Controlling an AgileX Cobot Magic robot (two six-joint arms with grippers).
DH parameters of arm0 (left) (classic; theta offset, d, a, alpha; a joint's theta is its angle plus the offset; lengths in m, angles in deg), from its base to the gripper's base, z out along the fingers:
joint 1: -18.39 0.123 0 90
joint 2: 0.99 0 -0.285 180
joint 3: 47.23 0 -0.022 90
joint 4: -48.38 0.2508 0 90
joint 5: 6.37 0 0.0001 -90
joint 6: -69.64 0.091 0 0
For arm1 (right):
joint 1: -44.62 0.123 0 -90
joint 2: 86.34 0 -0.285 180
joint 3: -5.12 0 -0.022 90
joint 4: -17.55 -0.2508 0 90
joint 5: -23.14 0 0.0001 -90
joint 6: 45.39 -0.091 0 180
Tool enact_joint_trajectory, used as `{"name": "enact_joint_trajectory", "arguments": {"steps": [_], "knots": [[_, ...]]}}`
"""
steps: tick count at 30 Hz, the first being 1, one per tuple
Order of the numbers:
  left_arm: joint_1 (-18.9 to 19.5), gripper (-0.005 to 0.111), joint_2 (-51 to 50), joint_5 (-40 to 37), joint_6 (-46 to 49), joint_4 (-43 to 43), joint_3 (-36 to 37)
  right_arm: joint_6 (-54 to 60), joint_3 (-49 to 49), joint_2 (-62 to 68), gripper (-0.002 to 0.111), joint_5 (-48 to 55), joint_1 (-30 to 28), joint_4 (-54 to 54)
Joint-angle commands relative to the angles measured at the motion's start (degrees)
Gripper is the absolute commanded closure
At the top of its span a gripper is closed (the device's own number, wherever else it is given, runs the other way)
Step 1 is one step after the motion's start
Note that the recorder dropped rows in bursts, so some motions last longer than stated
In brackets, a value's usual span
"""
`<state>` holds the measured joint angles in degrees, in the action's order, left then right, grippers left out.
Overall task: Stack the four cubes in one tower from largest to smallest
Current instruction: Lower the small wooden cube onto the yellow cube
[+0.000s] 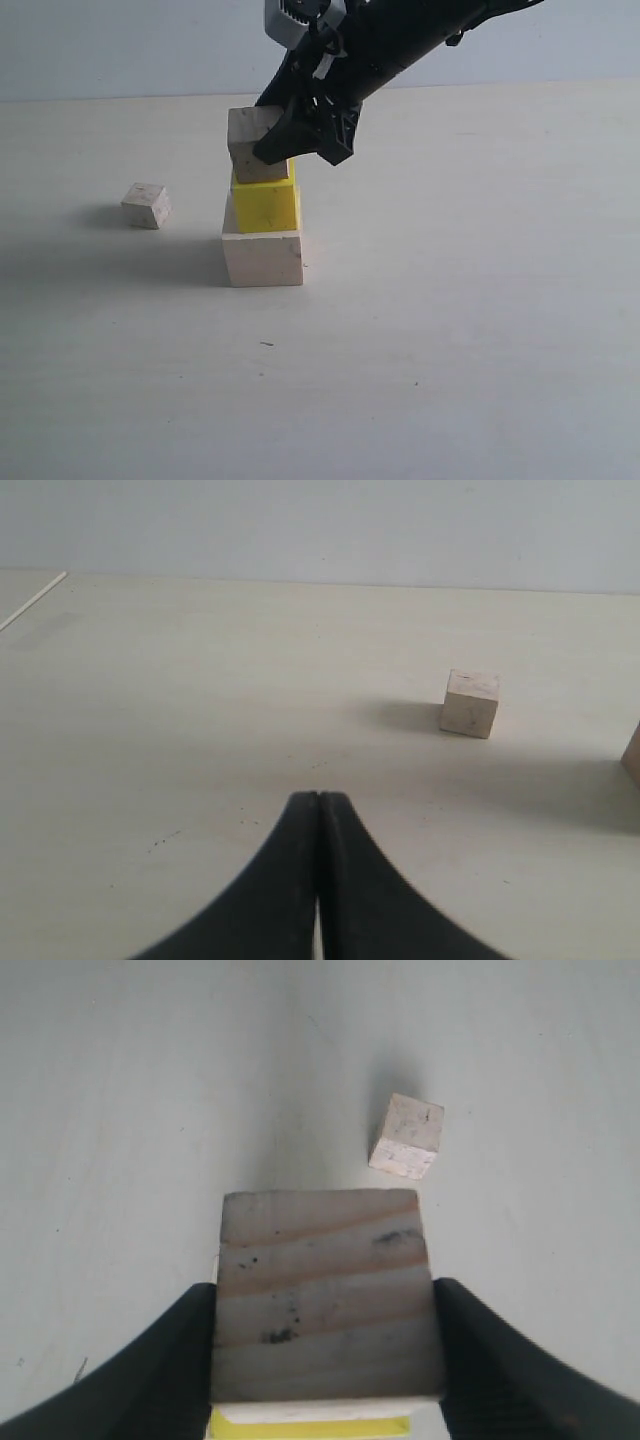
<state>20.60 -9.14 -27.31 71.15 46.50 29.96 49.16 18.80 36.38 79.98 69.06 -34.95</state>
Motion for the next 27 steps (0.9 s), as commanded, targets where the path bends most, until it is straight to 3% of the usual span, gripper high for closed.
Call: {"name": "enact_joint_trajectory", "arguments": {"steps": [1,5,14,27], "knots": [[-0.03,0.107,0.37,0.67,-0.23,-0.34,0.03,-0.28,0.35,-0.14,0.108,0.20,-0.16,-0.52],[-0.03,0.107,0.37,0.67,-0.23,-0.34,0.03,-2.83,0.35,-0.14,0.104,-1.01,-0.16,-0.74],[-0.03,0.107,0.37,0.67,-0.23,-0.34,0.03,-3.33,0.35,-0.14,0.075,-0.64,-0.16,-0.79],[-0.03,0.107,0.37,0.67,-0.23,-0.34,0.03,-3.18,0.35,-0.14,0.072,0.00,-0.16,-0.79]]}}
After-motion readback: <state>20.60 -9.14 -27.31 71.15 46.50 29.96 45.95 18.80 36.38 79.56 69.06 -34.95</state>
